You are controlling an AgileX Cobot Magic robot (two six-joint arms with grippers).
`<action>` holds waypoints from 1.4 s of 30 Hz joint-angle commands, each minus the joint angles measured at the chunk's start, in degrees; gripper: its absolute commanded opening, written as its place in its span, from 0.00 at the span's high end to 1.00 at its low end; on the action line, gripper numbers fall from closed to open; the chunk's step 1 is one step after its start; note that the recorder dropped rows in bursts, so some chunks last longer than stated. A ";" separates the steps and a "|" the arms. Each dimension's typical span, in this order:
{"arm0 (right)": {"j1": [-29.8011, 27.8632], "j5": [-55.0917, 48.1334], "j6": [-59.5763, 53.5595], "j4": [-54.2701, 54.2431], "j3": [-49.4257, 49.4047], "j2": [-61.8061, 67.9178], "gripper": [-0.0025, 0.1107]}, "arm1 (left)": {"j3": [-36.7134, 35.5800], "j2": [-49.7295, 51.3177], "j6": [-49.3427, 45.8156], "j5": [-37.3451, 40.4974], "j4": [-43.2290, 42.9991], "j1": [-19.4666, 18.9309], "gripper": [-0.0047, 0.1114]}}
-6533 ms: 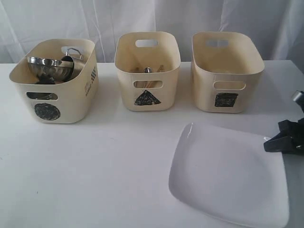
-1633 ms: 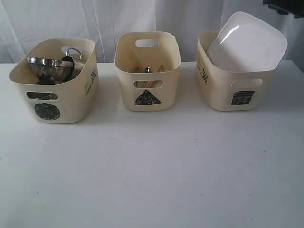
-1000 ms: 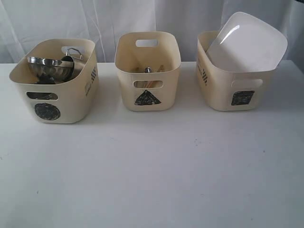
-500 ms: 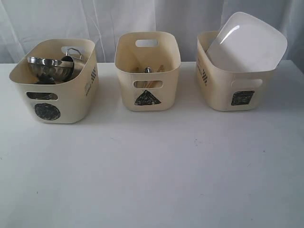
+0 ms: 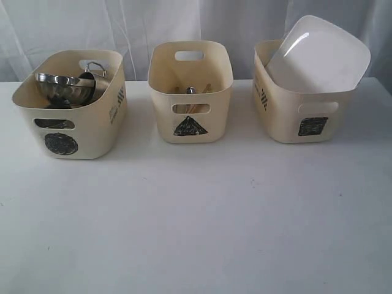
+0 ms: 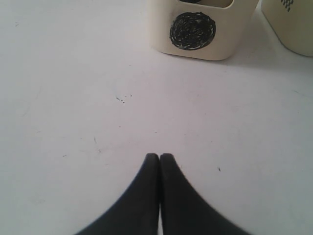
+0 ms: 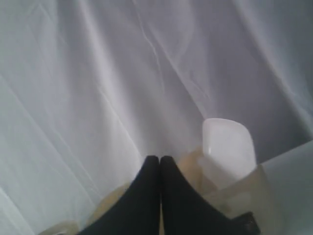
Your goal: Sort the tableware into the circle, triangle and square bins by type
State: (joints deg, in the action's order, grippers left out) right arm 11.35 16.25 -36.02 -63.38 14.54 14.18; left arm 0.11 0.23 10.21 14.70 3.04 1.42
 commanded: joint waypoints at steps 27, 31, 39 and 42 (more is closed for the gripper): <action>-16.02 -34.45 14.00 46.38 -14.54 -14.18 0.98 | -0.11 -0.23 0.09 -0.15 -0.52 -0.17 0.96; -16.02 -28.65 30.58 60.73 -14.54 -14.18 0.98 | -0.11 -0.23 0.09 -0.15 -0.52 -0.17 0.96; -7.25 -36.63 49.08 76.48 -14.54 -14.18 0.98 | -0.11 -0.23 0.09 -0.15 -0.52 -0.17 0.96; -6.34 -36.63 49.31 76.48 -14.54 -14.18 0.98 | -0.11 -0.23 0.09 -0.15 -0.52 -0.17 0.96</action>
State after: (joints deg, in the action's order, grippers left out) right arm 4.02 -20.07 13.84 12.93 -0.09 0.18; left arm 0.11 0.23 10.21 14.59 2.26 1.42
